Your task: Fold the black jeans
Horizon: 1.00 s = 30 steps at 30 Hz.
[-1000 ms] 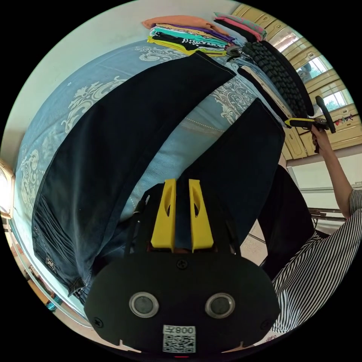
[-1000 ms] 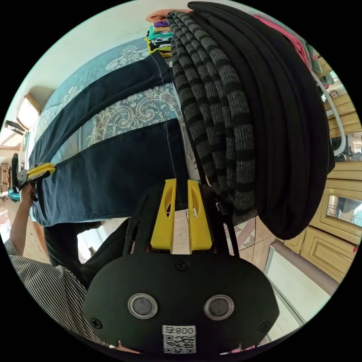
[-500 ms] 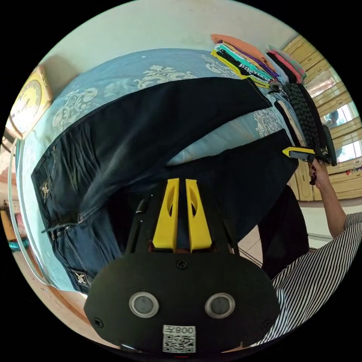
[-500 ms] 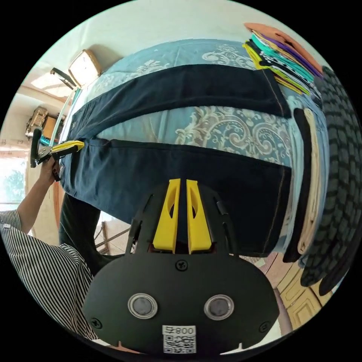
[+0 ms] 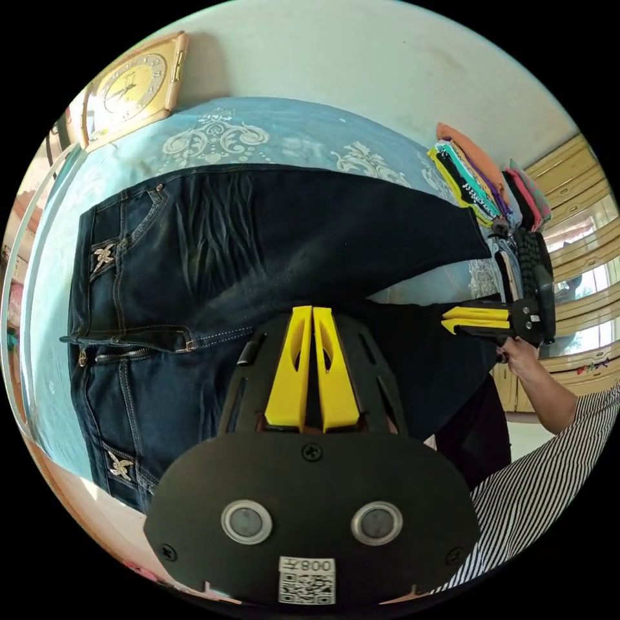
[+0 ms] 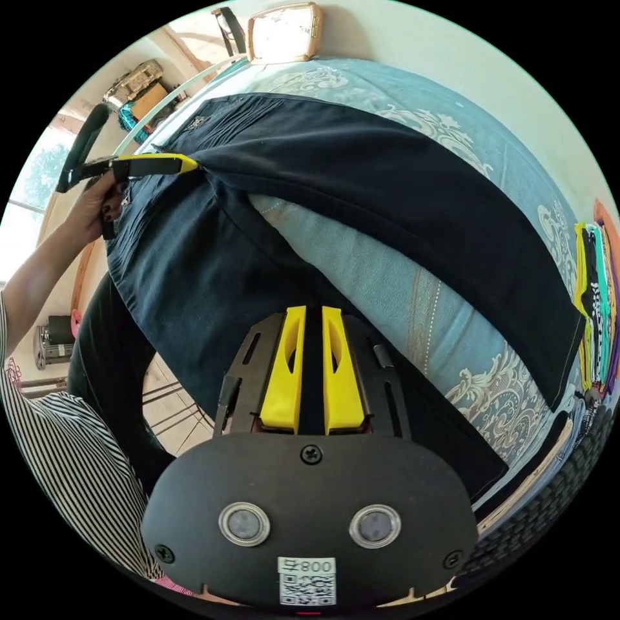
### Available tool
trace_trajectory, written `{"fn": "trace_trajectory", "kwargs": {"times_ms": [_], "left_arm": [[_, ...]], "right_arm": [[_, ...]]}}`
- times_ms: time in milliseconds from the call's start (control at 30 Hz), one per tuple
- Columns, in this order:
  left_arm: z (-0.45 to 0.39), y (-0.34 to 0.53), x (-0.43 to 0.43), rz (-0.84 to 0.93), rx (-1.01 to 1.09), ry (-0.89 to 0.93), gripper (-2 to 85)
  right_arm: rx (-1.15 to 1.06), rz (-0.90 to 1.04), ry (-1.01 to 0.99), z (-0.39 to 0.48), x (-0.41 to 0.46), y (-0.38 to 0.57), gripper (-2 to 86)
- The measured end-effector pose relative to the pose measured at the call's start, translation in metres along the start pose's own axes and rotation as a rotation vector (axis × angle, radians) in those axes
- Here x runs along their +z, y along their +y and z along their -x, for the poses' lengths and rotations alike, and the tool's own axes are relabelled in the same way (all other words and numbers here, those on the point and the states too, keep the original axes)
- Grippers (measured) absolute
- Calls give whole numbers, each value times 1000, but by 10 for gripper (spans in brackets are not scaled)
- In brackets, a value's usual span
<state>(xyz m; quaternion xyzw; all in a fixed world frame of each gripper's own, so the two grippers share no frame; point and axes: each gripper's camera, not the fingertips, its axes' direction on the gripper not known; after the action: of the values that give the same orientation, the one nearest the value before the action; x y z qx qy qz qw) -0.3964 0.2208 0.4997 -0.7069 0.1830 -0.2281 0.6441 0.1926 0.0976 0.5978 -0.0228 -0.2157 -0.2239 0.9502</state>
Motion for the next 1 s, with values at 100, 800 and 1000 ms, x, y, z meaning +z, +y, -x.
{"fn": "trace_trajectory", "kwargs": {"times_ms": [100,800,1000], "left_arm": [[49,9,-35,-108,-82,-26,41],[297,14,-84,14,-294,-205,56],[317,27,-121,-144,-255,-135,37]], "right_arm": [[-10,7,-40,6,8,-13,38],[-131,-54,147,21,117,-314,35],[-152,-39,181,28,131,-349,4]]}}
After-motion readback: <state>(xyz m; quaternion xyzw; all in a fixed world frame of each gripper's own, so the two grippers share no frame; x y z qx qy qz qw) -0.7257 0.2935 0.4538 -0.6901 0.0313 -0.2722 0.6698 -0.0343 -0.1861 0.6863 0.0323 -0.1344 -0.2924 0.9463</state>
